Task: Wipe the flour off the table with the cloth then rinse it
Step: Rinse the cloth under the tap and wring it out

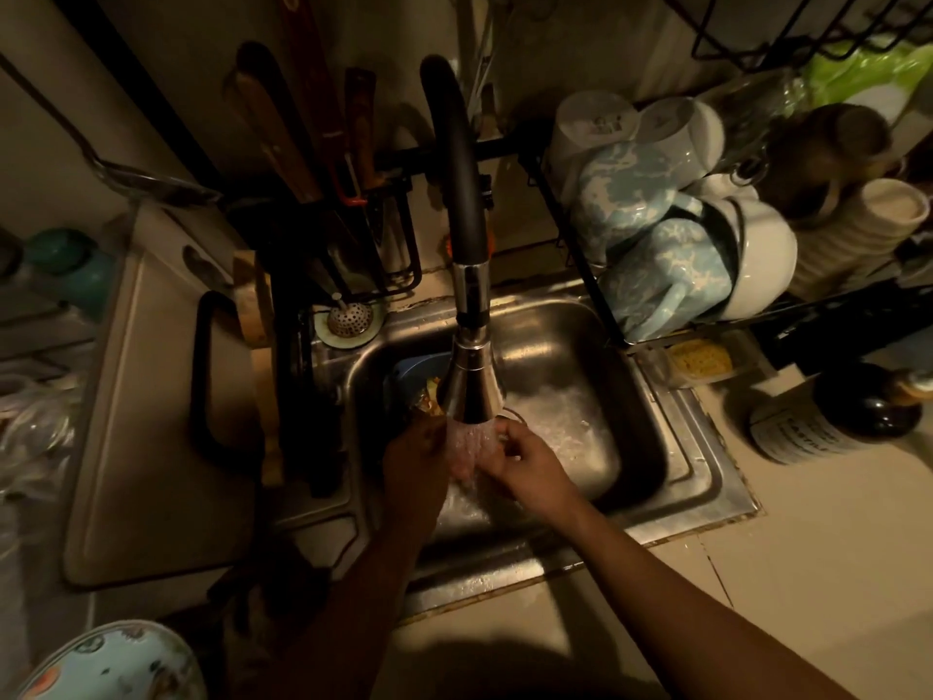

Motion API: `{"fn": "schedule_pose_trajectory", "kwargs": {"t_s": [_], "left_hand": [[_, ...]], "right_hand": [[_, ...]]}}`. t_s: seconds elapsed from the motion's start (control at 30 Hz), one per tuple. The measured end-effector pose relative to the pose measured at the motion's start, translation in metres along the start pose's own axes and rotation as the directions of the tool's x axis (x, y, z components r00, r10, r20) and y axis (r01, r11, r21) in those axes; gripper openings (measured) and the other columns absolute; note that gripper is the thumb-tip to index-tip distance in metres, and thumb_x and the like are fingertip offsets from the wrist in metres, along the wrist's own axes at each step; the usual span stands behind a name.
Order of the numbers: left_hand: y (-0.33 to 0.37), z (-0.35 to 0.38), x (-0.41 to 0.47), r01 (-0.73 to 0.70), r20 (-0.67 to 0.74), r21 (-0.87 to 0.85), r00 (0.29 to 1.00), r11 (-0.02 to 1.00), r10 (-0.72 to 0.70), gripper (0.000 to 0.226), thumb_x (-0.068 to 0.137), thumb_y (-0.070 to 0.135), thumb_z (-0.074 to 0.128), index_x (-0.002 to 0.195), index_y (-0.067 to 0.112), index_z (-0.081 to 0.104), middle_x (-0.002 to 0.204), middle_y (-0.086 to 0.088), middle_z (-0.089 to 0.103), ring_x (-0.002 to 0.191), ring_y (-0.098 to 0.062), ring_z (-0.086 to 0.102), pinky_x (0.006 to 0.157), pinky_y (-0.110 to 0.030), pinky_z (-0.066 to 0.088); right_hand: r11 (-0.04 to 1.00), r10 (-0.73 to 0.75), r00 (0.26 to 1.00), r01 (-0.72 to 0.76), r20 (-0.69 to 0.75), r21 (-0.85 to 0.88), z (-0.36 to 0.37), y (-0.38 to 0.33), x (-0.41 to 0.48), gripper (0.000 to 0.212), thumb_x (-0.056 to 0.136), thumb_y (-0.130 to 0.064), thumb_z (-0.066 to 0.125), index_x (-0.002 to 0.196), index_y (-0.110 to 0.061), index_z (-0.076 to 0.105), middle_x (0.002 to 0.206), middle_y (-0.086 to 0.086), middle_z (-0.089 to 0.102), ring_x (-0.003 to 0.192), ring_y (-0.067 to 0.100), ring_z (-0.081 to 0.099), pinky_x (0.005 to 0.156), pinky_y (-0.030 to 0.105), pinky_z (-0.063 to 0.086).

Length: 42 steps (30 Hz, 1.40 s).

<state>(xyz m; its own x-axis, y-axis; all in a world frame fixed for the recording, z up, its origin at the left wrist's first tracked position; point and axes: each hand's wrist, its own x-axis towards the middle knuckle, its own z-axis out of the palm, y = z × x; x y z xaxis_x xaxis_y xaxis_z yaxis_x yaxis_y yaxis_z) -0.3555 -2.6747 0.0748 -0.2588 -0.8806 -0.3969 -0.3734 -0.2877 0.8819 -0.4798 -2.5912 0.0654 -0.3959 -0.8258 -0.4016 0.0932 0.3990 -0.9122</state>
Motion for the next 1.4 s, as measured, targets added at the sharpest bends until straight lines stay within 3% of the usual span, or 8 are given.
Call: {"fn": "schedule_pose_trajectory", "kwargs": {"t_s": [0.3, 0.5, 0.6, 0.73, 0.87, 1.0, 1.23, 1.4], "left_hand": [[-0.019, 0.003, -0.015, 0.053, 0.115, -0.007, 0.992, 0.999, -0.052, 0.016, 0.085, 0.006, 0.062, 0.08, 0.016, 0.074, 0.079, -0.011, 0.074, 0.077, -0.034, 0.071, 0.072, -0.049, 0.06], [0.0, 0.002, -0.018, 0.025, -0.001, 0.034, 1.0, 0.999, -0.025, 0.034, 0.085, -0.004, 0.054, 0.062, 0.018, 0.067, 0.063, -0.001, 0.067, 0.064, -0.021, 0.064, 0.062, -0.03, 0.05], [0.002, 0.009, -0.026, 0.018, 0.021, -0.034, 1.0, 0.999, -0.018, 0.029, 0.081, -0.005, 0.05, 0.07, 0.01, 0.072, 0.064, -0.005, 0.068, 0.058, -0.019, 0.061, 0.054, -0.027, 0.048], [0.002, 0.0, -0.013, -0.04, 0.005, 0.085, 0.999, 0.996, 0.04, 0.019, 0.066, 0.013, 0.054, 0.073, 0.014, 0.072, 0.071, -0.011, 0.071, 0.071, -0.036, 0.068, 0.067, -0.046, 0.058], [0.017, -0.005, -0.005, -0.024, -0.088, 0.158, 0.995, 0.987, 0.038, 0.024, 0.084, 0.005, 0.061, 0.076, 0.026, 0.069, 0.075, 0.004, 0.071, 0.078, -0.022, 0.07, 0.069, -0.032, 0.055], [0.009, 0.007, -0.01, -0.03, -0.043, 0.154, 0.998, 0.988, 0.037, 0.015, 0.076, 0.01, 0.056, 0.074, 0.017, 0.069, 0.075, -0.009, 0.071, 0.071, -0.03, 0.068, 0.066, -0.04, 0.058], [-0.004, 0.007, -0.003, -0.034, -0.03, 0.309, 0.998, 0.95, 0.046, 0.026, 0.088, 0.0, 0.057, 0.071, 0.017, 0.065, 0.071, 0.007, 0.065, 0.068, -0.01, 0.063, 0.057, -0.01, 0.043], [0.004, 0.016, -0.021, 0.07, 0.006, 0.072, 0.998, 0.995, -0.07, 0.026, 0.085, 0.002, 0.062, 0.074, 0.023, 0.073, 0.077, 0.0, 0.074, 0.073, -0.019, 0.074, 0.069, -0.034, 0.06]], "right_hand": [[0.995, -0.09, 0.958, 0.078, -0.273, -0.055, 0.014, 0.005, -0.018, 0.009, 0.092, -0.023, 0.07, 0.098, -0.017, 0.072, 0.085, -0.004, 0.074, 0.078, 0.007, 0.069, 0.074, 0.034, 0.058], [0.957, -0.233, 0.97, 0.216, -0.072, -0.196, 0.013, -0.002, -0.024, 0.015, 0.096, -0.015, 0.065, 0.084, -0.017, 0.073, 0.07, -0.016, 0.069, 0.066, 0.0, 0.062, 0.063, 0.015, 0.046], [0.948, -0.23, 0.959, 0.181, -0.168, -0.262, 0.002, -0.002, -0.009, 0.011, 0.096, -0.015, 0.066, 0.094, -0.015, 0.077, 0.072, -0.016, 0.069, 0.068, -0.008, 0.063, 0.064, 0.009, 0.042], [0.929, -0.277, 0.949, 0.225, -0.15, -0.293, 0.015, -0.002, -0.016, 0.016, 0.098, -0.02, 0.063, 0.088, -0.013, 0.075, 0.073, -0.002, 0.071, 0.065, -0.002, 0.06, 0.061, 0.019, 0.045], [0.949, -0.255, 0.967, 0.251, 0.0, -0.192, 0.02, -0.002, -0.027, 0.017, 0.097, -0.013, 0.062, 0.087, -0.022, 0.072, 0.072, -0.004, 0.067, 0.068, 0.0, 0.058, 0.065, 0.022, 0.046], [0.979, -0.195, 0.948, 0.175, -0.252, -0.101, 0.014, 0.002, -0.016, 0.016, 0.092, -0.018, 0.069, 0.107, -0.021, 0.076, 0.087, -0.007, 0.076, 0.08, 0.009, 0.071, 0.078, 0.034, 0.058], [0.949, -0.224, 0.958, 0.173, -0.18, -0.263, 0.024, 0.0, -0.02, 0.011, 0.094, -0.016, 0.068, 0.084, -0.02, 0.071, 0.07, -0.012, 0.066, 0.065, -0.001, 0.062, 0.064, 0.016, 0.048], [0.924, -0.258, 0.944, 0.179, -0.204, -0.339, 0.009, -0.008, -0.001, 0.011, 0.095, -0.014, 0.065, 0.092, -0.011, 0.075, 0.08, 0.002, 0.075, 0.071, 0.014, 0.07, 0.07, 0.04, 0.058]]}}
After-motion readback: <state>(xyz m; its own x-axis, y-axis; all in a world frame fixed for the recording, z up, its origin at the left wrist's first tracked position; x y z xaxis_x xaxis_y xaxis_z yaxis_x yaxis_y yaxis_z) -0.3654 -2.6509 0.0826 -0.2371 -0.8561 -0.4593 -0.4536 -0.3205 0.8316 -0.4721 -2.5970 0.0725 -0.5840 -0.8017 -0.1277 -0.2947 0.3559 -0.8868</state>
